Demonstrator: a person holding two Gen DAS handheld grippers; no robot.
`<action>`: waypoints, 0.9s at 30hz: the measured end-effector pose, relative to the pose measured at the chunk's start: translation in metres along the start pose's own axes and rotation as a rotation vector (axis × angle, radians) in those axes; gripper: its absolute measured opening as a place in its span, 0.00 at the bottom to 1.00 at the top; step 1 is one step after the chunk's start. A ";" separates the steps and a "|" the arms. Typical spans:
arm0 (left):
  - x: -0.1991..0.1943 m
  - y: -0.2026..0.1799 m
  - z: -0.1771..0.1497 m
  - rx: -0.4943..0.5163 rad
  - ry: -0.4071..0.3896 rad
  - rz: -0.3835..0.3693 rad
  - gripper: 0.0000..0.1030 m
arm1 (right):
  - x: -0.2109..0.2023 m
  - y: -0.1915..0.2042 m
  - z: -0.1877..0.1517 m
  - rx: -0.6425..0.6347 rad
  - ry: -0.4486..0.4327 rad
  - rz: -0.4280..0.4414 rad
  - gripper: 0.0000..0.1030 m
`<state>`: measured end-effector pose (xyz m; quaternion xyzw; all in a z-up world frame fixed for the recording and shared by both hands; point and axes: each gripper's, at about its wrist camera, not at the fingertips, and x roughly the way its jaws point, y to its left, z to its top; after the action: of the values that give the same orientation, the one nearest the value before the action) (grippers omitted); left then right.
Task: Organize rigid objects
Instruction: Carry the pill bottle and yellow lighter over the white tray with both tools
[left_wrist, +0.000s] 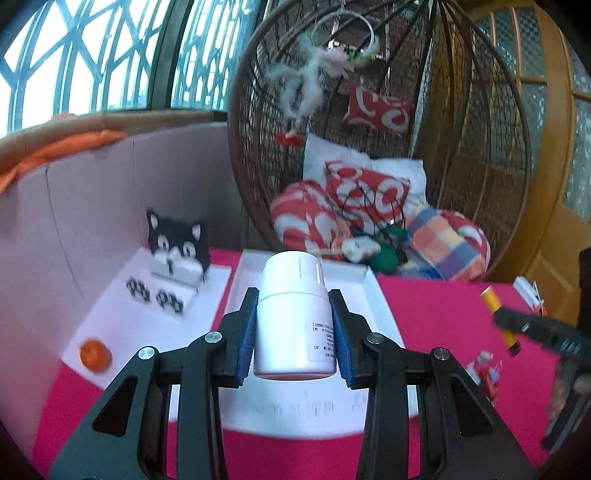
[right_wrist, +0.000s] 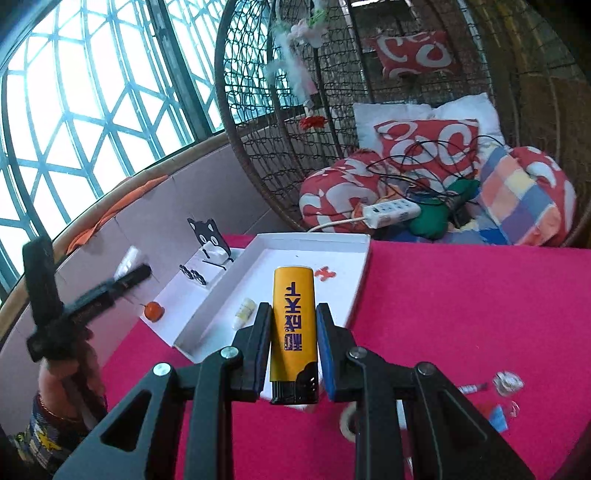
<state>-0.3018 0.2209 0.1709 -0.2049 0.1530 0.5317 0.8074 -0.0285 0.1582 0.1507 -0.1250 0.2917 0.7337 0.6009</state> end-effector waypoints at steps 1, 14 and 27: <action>0.004 -0.002 0.008 0.013 -0.001 0.007 0.35 | 0.006 0.003 0.003 -0.006 0.000 -0.006 0.22; 0.133 -0.007 -0.003 -0.017 0.274 0.028 0.35 | 0.121 0.008 0.007 0.043 0.153 -0.058 0.22; 0.184 -0.010 -0.042 -0.006 0.373 0.072 0.35 | 0.172 -0.007 -0.011 0.030 0.239 -0.174 0.23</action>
<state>-0.2222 0.3435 0.0503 -0.2967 0.3059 0.5135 0.7448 -0.0661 0.2914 0.0486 -0.2273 0.3599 0.6543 0.6251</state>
